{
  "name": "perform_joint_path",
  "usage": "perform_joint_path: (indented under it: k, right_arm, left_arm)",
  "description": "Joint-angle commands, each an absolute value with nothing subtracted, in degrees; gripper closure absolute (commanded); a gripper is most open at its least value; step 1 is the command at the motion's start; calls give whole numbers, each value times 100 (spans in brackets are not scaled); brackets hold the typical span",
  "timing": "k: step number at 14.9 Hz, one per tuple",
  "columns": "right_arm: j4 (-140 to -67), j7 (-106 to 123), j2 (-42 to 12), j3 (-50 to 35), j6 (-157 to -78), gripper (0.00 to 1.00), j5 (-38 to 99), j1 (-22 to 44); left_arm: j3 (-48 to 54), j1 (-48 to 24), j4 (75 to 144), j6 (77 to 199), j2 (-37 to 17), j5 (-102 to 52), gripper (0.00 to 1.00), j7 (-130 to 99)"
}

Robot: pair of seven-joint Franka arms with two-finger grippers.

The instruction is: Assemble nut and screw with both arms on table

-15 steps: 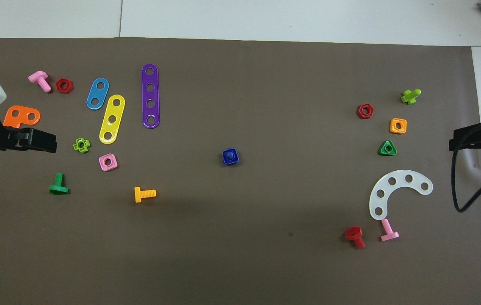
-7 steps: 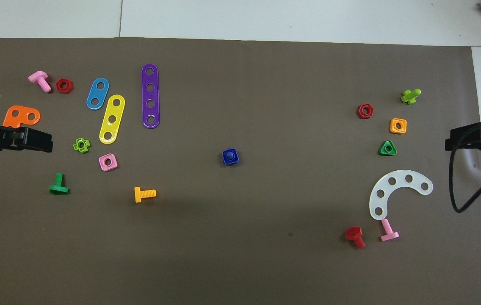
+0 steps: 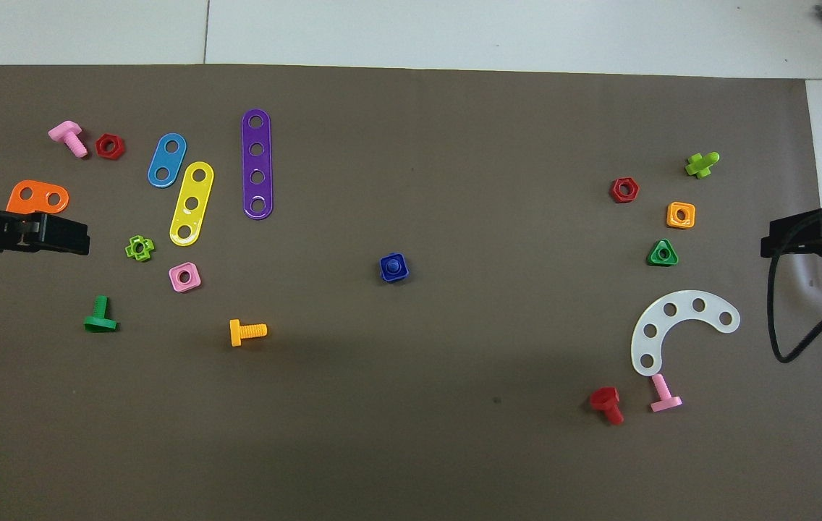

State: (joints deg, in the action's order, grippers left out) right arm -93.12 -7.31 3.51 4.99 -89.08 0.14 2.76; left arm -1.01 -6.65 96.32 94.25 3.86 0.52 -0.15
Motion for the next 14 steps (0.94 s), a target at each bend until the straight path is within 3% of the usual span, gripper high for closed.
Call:
perform_joint_path:
  k: [1, 9, 14]
  right_arm:
    - [-9325, -712, 396, 457, -8859, 0, 132, 211]
    - [-9325, -712, 396, 457, -8859, 0, 132, 211]
    - [-9325, -712, 396, 448, -8851, 0, 132, 211]
  left_arm:
    - [-97, -633, 9677, 9519, 431, -9, 0, -35]
    - [614, 192, 9703, 9448, 404, -9, 0, -44]
    - [624, 158, 9721, 9396, 431, -9, 0, -44]
